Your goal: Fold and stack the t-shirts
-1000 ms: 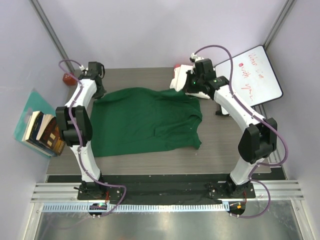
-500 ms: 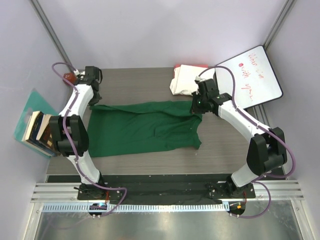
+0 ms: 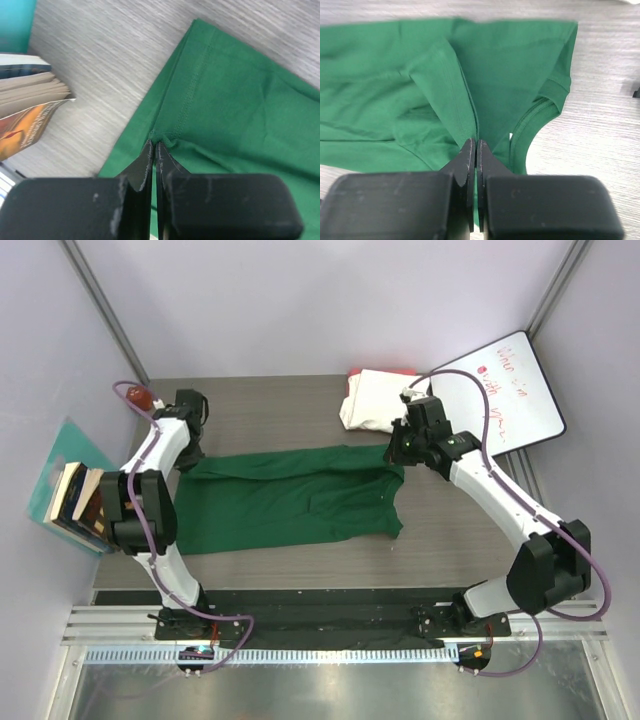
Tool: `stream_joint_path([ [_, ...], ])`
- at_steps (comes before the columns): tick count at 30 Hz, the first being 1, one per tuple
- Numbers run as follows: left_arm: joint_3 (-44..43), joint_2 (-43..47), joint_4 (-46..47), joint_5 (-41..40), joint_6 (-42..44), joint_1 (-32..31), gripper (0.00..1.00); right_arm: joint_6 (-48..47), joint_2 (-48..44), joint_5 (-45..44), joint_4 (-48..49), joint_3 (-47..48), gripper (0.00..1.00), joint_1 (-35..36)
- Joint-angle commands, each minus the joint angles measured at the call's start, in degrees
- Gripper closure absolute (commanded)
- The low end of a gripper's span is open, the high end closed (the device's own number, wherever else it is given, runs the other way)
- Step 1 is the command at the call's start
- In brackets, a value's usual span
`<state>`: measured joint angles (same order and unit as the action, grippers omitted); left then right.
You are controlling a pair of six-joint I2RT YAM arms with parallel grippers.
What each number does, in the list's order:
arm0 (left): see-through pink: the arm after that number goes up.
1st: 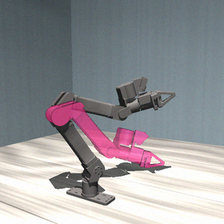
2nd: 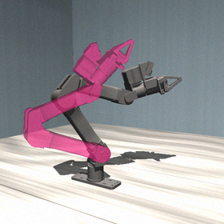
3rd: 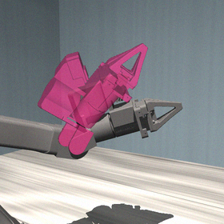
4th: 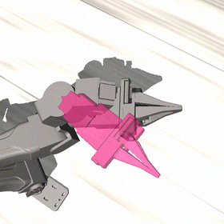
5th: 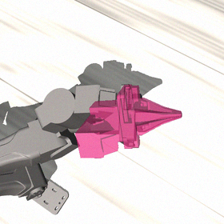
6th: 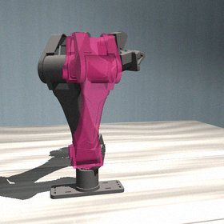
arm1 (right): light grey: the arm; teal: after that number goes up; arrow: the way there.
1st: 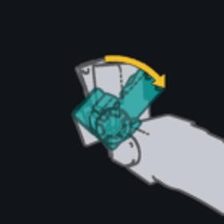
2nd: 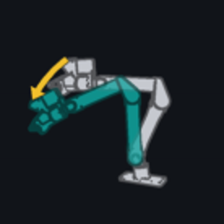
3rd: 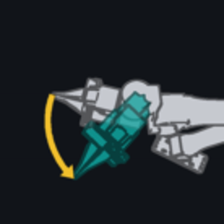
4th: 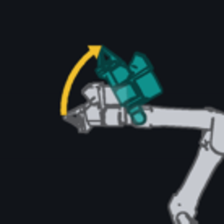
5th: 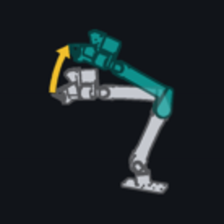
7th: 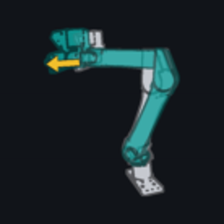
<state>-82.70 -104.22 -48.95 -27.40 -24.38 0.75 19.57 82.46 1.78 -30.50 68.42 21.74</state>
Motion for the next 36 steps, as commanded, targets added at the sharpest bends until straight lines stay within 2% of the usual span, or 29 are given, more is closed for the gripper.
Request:
stream_joint_path([
  [1, 0.8, 4.5, 1.0, -3.3, 1.2, -0.1, 1.0, 1.0, -3.7, -0.1, 0.5, 1.5, 0.99, -0.2],
  [9, 5.5, 5.2, 3.2, -5.1, 4.5, -0.2, 1.0, 1.3, -4.1, 0.2, -0.3, -0.2, 0.99, -1.2],
  [14, 1.5, -4.5, -1.8, -4.4, 3.1, -0.2, 1.0, 1.9, -4.0, 1.3, -0.4, -0.7, 0.99, -1.9],
  [17, 0.1, -7.1, -2.7, -3.9, 2.5, -0.2, 1.0, 1.3, -3.1, 1.2, -1.0, -0.6, 0.99, -1.9],
  [27, 0.3, -8.4, -2.2, -7.0, 1.4, -0.2, 1.0, 1.4, -1.7, 2.3, -1.1, -1.2, 0.99, -1.9],
  [36, -1.1, -10.3, -3.7, -5.3, 1.0, -0.1, 1.0, 2.0, 1.7, -0.1, -3.1, -1.8, 0.99, -2.0],
])
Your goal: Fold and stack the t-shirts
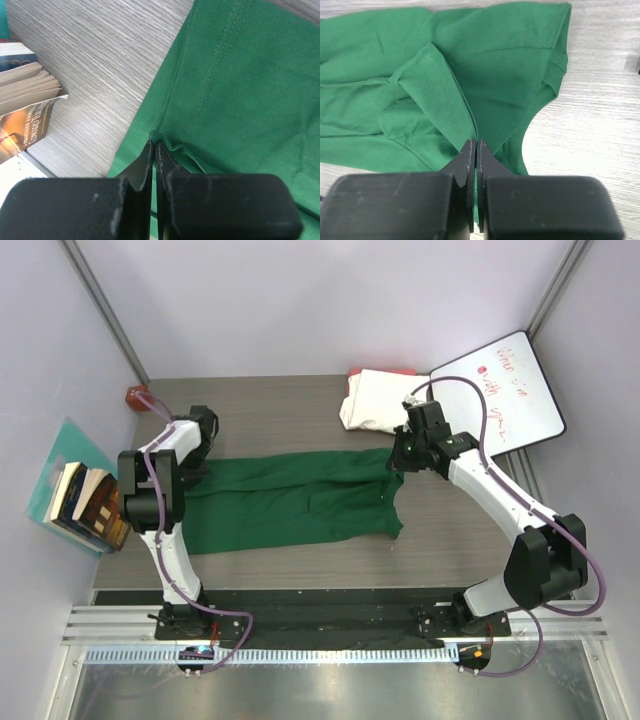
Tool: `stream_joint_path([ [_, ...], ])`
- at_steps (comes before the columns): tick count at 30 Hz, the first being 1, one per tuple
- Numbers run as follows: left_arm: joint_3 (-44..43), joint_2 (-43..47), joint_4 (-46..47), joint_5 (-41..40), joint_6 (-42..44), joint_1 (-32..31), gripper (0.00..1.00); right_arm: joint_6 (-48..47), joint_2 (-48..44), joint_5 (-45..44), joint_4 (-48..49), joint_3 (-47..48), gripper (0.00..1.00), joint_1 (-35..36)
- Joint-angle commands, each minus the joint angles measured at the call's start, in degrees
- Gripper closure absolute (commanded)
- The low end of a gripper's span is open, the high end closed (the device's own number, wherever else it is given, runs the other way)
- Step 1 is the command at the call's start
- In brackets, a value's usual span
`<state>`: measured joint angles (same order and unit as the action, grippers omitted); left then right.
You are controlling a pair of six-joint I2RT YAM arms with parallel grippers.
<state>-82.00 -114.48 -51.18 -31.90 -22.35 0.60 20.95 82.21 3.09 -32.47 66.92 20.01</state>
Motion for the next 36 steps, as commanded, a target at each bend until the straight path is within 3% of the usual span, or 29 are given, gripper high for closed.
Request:
stream_joint_path([
  [1, -1.7, 0.3, -1.6, 0.2, -0.9, -0.1, 0.93, 0.7, 2.5, -1.5, -1.7, -0.3, 0.99, -0.2],
  [3, -1.1, 1.8, -1.6, 1.0, -0.9, -0.1, 0.82, 0.8, 4.5, -1.9, -2.5, 0.1, 0.99, -0.2],
  [4, -0.7, 2.4, -1.4, 1.7, -0.8, -0.1, 0.71, 0.8, 5.3, -1.9, -3.6, 0.4, 0.94, -0.2],
  [5, -0.4, 4.1, -1.2, 1.8, -0.8, -0.1, 0.62, 0.8, 5.8, -1.9, -4.2, 0.6, 0.8, -0.2],
  [7, 0.4, 5.6, -0.7, 1.5, -0.9, -0.1, 0.47, 1.0, 6.6, -1.7, -5.1, 0.4, 0.79, -0.2],
  [9, 1.0, 8.0, -0.2, -0.2, -1.2, 0.0, 0.39, 1.3, 6.1, -1.3, -5.1, -0.5, 0.78, -0.2],
  [10, 1.1, 8.9, 0.1, -0.9, -1.4, -0.1, 0.29, 1.3, 5.2, -1.8, -5.1, -0.7, 0.71, -0.2],
  [11, 1.2, 9.6, 0.4, -1.6, -1.6, 0.0, 0.27, 1.6, 4.3, -2.5, -5.1, -1.0, 0.68, -0.2],
  [14, 1.4, 13.3, 3.0, -1.3, -2.5, -0.1, 0.28, 2.2, -0.6, -6.9, -2.4, -1.0, 0.67, -0.2],
  [18, 0.5, 13.9, 5.3, 2.8, -2.5, -0.1, 0.28, 1.4, -2.0, -5.0, 2.8, 1.3, 0.59, -0.2],
  [26, -5.4, 5.8, 2.8, 5.1, -2.2, -6.2, 0.3, 1.5, 15.6, 2.1, 3.9, 10.9, 0.66, -0.1],
  [36, -4.1, -0.2, 3.1, 3.6, -2.8, -11.0, 0.32, 1.4, 22.7, 5.3, 7.4, 10.5, 0.68, 1.2],
])
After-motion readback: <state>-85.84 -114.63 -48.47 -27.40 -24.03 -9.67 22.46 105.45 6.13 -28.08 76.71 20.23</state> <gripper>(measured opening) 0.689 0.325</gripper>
